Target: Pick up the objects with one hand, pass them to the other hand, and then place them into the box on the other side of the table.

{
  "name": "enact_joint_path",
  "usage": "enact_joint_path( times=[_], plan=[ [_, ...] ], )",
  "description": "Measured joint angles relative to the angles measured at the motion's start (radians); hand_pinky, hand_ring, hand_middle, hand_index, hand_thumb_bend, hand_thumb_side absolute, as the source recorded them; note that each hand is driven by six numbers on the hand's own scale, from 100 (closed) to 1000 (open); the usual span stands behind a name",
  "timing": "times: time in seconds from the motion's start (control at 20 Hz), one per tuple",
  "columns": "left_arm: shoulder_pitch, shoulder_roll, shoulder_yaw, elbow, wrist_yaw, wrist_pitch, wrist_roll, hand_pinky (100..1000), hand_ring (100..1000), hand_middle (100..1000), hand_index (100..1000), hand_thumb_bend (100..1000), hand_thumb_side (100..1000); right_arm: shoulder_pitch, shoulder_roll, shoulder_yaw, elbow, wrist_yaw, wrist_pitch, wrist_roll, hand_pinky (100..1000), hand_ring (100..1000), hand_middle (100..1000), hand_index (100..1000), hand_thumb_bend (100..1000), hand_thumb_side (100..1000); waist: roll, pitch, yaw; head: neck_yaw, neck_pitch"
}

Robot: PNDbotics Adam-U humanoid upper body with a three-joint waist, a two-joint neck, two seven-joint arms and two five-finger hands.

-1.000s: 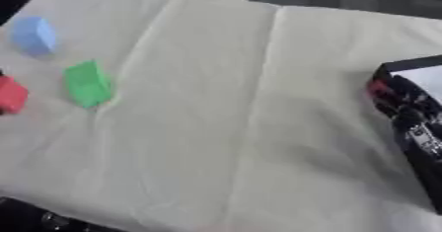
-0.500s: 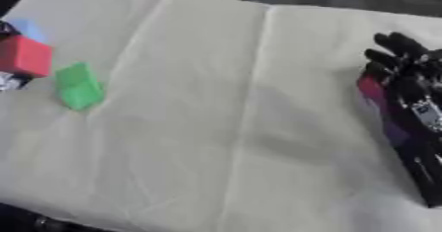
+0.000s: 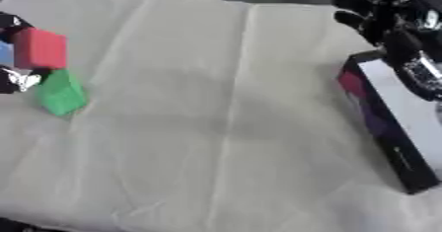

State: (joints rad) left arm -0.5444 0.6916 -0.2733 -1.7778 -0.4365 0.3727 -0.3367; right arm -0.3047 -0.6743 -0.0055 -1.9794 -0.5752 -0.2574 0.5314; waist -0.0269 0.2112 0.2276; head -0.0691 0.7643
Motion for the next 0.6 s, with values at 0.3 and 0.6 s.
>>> enact_joint_path(
  times=[0.3, 0.6],
  plan=[
    [-0.018, -0.145, -0.034, -0.005, -0.067, 0.000, 0.040, 766, 588, 515, 538, 100, 100, -0.130, -0.055, 0.100, -0.001, 0.065, -0.005, 0.069, 1000, 999, 1000, 1000, 100, 285, 0.000, -0.009, -0.009, -0.032, 0.004],
    [-0.022, -0.251, -0.047, 0.018, -0.132, 0.010, 0.112, 745, 533, 462, 542, 100, 100, -0.242, -0.064, 0.199, -0.004, 0.176, -0.056, 0.096, 1000, 987, 980, 1000, 100, 212, -0.004, -0.011, -0.019, -0.048, 0.007]
  ],
)
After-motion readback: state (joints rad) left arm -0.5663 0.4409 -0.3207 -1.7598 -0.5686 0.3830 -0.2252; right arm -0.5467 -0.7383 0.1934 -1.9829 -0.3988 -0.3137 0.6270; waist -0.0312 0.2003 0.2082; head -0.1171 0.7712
